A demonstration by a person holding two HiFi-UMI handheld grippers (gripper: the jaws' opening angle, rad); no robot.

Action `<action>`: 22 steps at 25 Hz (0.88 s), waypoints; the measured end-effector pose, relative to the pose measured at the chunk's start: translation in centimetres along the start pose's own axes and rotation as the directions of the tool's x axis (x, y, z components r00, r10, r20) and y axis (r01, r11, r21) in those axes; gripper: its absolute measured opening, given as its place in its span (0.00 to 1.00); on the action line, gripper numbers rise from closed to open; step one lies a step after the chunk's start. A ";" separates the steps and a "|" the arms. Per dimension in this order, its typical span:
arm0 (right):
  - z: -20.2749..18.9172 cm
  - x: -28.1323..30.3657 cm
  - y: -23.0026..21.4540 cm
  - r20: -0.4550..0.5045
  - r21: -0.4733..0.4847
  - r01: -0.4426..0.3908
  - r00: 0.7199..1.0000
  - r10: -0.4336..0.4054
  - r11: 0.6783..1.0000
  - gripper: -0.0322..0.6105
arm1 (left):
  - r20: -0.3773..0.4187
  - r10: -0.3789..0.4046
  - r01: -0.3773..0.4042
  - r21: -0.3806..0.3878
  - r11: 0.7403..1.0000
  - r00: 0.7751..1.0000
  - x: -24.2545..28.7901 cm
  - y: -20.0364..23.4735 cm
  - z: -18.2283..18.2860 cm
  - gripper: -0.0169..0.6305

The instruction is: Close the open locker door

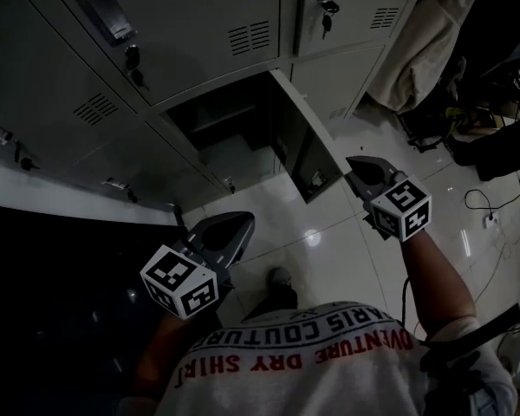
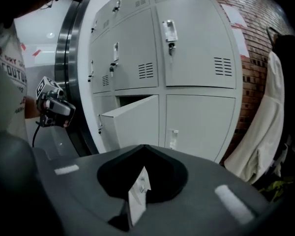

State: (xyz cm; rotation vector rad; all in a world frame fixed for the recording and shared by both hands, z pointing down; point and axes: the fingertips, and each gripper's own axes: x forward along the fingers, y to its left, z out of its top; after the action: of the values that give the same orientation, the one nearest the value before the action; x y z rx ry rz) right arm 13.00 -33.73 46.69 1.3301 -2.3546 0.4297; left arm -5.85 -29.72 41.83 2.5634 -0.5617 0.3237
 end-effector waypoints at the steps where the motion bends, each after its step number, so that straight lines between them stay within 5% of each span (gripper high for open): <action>1: 0.1 0.4 1.0 -0.003 -0.028 -0.018 1.000 0.018 0.999 0.05 | -0.001 0.004 -0.004 -0.003 1.000 1.000 -0.2 0.2 -0.1 0.03; 14: 5.1 8.9 11.7 0.034 -0.086 -0.273 0.960 0.277 0.958 0.05 | 0.042 0.105 -0.101 -0.089 0.991 0.994 -4.6 4.0 -1.2 0.03; 22: 7.8 15.5 11.4 0.046 -0.106 -0.221 0.973 0.227 0.969 0.05 | 0.092 0.203 -0.188 -0.154 0.970 0.975 -7.6 6.8 -2.1 0.03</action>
State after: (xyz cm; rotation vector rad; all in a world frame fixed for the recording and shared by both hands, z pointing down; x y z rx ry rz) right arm -5.60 -43.00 46.57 1.0487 -2.5508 0.3365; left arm -15.89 -31.56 43.91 2.4007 -0.8499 0.2048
